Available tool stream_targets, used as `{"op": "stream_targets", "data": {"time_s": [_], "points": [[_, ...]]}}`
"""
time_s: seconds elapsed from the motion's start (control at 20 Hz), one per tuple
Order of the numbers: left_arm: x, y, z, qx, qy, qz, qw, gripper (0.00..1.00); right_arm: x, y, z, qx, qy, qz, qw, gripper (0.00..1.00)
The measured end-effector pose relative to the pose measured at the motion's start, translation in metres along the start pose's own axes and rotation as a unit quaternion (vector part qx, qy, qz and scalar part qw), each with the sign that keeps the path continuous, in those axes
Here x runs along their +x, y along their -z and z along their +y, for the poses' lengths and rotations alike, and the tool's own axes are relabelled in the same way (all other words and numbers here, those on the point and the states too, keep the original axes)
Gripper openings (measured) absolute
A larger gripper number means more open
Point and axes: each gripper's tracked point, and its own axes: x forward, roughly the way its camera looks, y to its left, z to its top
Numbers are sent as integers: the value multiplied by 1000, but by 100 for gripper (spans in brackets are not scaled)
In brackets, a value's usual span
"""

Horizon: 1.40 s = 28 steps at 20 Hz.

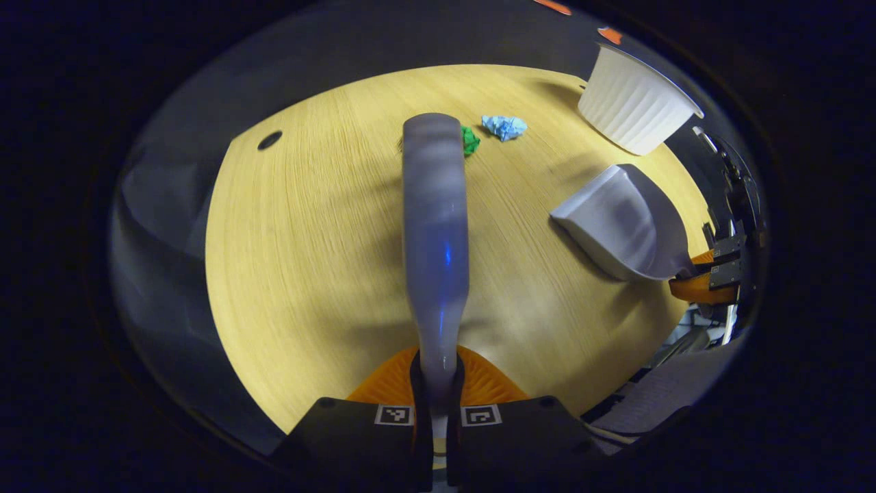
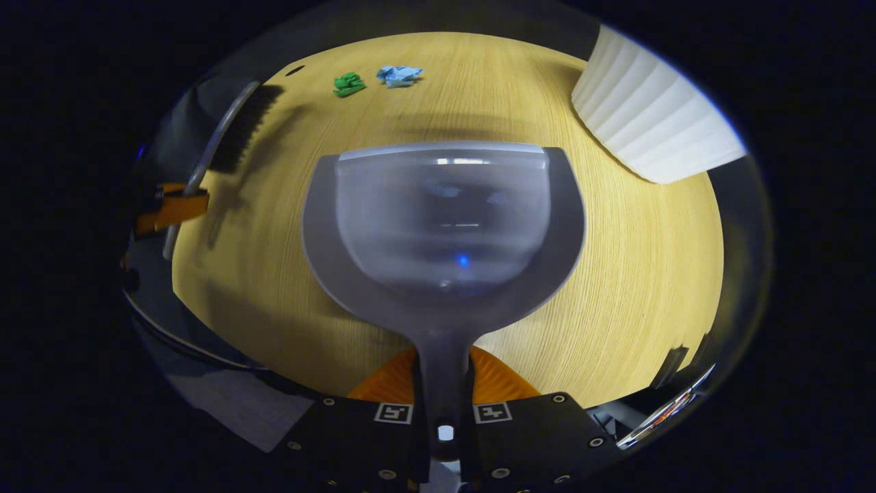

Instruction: Pick up the small broom and dustpan from the desktop, sweep the trash into the dustpan with the broom, and then empty the trash into the garbage bin.

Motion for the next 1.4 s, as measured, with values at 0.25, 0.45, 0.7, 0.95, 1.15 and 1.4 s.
{"op": "stream_targets", "data": {"time_s": [0.25,0.45,0.7,0.95,1.15,1.4], "points": [[3,-75,61,109,-28,6,994,11,-3,0,8,-31,1,-5,999,18],[37,-123,87,174,-36,9,984,11,-5,-2,9,-53,11,-13,998,18],[70,-164,99,244,-32,24,969,11,-6,-5,12,-53,9,-12,998,18],[98,-188,75,275,-2,29,961,11,-9,-11,13,-51,8,-11,999,18],[106,-197,45,294,23,30,955,11,-7,-15,15,-55,7,-12,998,18],[101,-195,26,317,34,48,947,11,-8,-17,13,-54,4,-13,998,18]]}}
